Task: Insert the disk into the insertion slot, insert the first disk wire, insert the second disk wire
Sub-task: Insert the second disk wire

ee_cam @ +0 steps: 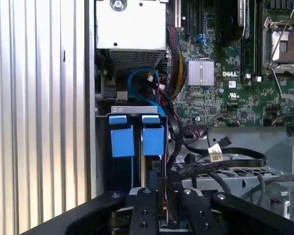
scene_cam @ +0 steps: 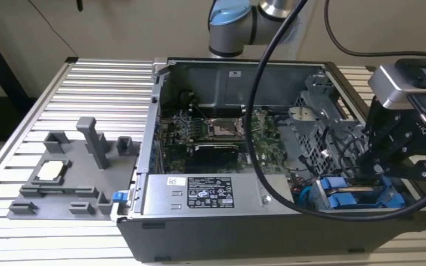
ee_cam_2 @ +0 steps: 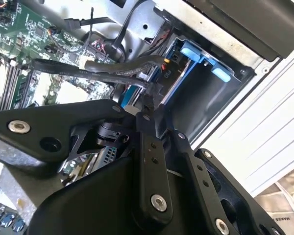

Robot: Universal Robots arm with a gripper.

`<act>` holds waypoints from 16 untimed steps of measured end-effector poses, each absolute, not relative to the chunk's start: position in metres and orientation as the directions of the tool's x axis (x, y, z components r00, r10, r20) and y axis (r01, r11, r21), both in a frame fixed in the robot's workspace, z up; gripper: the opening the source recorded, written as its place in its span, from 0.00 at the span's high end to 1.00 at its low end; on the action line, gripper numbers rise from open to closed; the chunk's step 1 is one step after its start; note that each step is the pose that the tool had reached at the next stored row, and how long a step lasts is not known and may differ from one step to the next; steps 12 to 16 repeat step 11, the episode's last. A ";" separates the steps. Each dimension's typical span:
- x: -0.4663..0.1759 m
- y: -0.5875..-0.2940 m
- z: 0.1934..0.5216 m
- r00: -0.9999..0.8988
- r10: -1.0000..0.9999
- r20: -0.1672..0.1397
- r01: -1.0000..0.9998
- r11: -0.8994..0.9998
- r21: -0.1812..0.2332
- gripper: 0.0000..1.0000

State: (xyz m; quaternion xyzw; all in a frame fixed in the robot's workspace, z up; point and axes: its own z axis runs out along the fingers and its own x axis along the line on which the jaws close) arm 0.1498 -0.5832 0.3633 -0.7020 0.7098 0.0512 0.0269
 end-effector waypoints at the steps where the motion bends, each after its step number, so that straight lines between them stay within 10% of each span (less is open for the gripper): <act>1: 0.150 -0.583 0.366 -0.013 -0.994 -0.110 -0.999 0.009 0.035 0.76; 16: 0.150 -0.583 0.372 -0.013 -0.994 -0.111 -0.999 0.010 0.035 0.76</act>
